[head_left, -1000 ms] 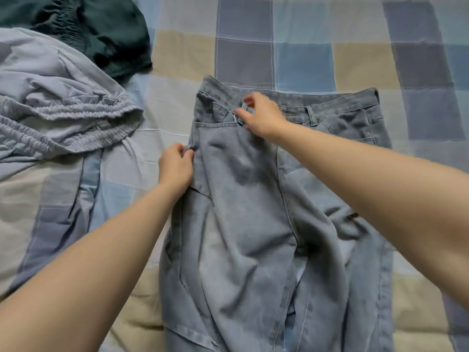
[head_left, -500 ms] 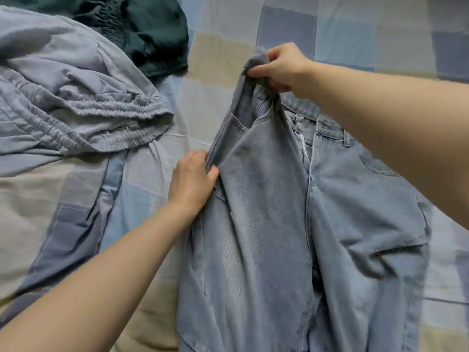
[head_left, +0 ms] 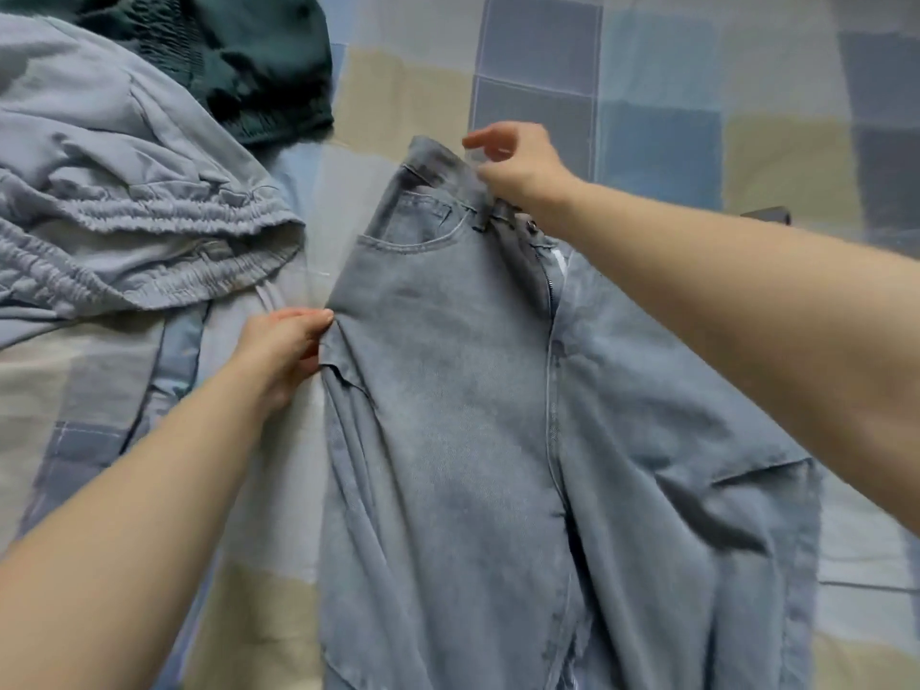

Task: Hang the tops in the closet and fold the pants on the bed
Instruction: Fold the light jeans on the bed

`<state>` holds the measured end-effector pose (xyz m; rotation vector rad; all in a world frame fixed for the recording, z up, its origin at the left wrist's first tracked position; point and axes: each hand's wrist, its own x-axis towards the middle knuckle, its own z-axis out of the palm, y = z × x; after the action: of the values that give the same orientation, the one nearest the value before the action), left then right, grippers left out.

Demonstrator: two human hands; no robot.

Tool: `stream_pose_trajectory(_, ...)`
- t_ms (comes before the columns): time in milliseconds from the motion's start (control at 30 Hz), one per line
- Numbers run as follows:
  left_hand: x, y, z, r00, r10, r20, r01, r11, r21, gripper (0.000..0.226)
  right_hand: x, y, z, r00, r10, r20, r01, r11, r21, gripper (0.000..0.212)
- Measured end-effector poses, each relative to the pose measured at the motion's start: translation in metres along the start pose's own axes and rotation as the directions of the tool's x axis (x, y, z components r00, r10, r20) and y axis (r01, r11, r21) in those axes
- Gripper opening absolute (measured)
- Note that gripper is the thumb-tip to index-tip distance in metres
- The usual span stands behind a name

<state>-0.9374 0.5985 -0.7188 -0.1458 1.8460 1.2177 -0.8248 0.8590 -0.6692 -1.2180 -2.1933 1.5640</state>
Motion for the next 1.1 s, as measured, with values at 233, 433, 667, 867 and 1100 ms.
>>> stream_pose_trajectory(233,-0.027,0.029,0.057,0.806,0.591,-0.047,-0.321,0.502,0.803,0.042,-0.085,0.122,-0.155,0.918,-0.028,-0.397,-0.216,0.801,-0.558,0.031)
stream_pose_trajectory(433,-0.023,0.058,0.161,0.508,0.636,0.581,-0.647,-0.163,0.745,0.047,-0.1,0.158,-0.179,0.972,0.06,-0.228,-0.21,0.656,-0.725,0.052)
stream_pose_trajectory(667,0.006,0.1,0.229,0.748,0.347,0.566,-0.374,-0.485,0.791,0.029,-0.075,0.163,-0.195,0.959,0.104,-0.263,-0.276,0.545,-0.792,0.074)
stream_pose_trajectory(867,0.004,0.117,0.257,0.786,0.344,0.514,-0.391,-0.367,0.844,0.014,-0.089,0.188,-0.241,0.823,0.46,-0.333,-0.563,0.736,-0.375,0.05)
stream_pose_trajectory(1100,-0.02,0.082,0.276,0.737,0.283,0.614,-0.672,0.202,0.712,0.047,-0.093,0.208,-0.253,0.811,0.344,-0.474,-0.51,0.813,-0.283,0.027)
